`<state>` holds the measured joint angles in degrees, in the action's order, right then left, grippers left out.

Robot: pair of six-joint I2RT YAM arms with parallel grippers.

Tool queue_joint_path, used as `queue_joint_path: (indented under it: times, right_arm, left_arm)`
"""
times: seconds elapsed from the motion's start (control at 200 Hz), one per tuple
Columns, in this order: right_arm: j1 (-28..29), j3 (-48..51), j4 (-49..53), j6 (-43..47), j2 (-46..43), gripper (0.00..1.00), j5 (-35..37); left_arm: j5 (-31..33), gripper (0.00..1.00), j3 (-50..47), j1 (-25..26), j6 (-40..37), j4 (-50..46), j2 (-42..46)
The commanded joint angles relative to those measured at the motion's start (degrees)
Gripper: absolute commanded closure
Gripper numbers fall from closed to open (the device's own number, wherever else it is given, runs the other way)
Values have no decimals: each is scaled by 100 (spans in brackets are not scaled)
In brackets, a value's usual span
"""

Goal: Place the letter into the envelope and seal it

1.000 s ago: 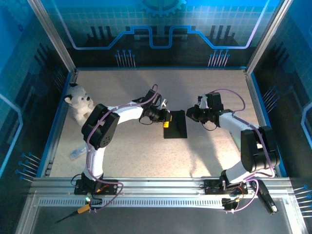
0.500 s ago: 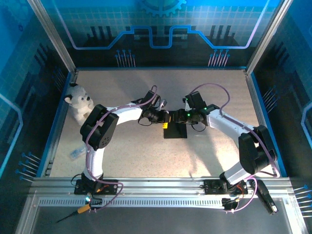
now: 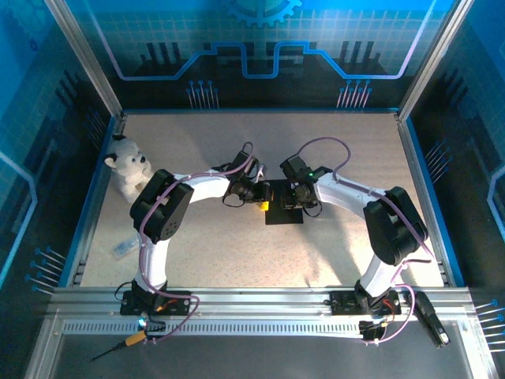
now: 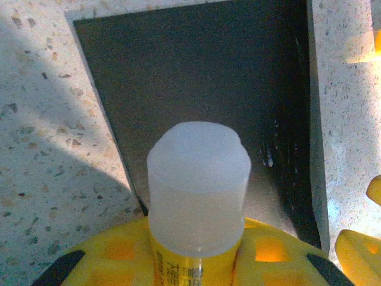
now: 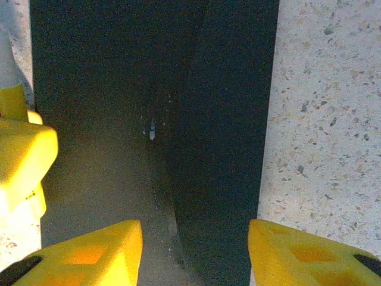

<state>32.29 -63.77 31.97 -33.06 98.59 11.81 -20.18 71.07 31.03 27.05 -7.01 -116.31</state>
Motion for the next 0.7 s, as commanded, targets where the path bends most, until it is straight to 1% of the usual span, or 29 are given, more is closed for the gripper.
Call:
queue_joint_path:
  times: [0.0, 0.12, 0.25, 0.54, 0.695]
  right_arm:
    - [149, -299, 329, 36, 227, 49, 396]
    - [205, -408, 478, 54, 394, 48, 682]
    - [207, -431, 485, 80, 487, 48, 819]
    - [156, -496, 471, 150, 687, 48, 889]
    - [54, -471, 465, 212, 603, 48, 959]
  left_arm:
    - [23, 100, -120, 42, 72, 157, -120]
    - [13, 100, -179, 44, 81, 215, -138]
    - [6, 100, -241, 44, 51, 225, -134]
    - [-3, 100, -278, 39, -38, 180, -115]
    - [-12, 100, -286, 44, -51, 179, -111]
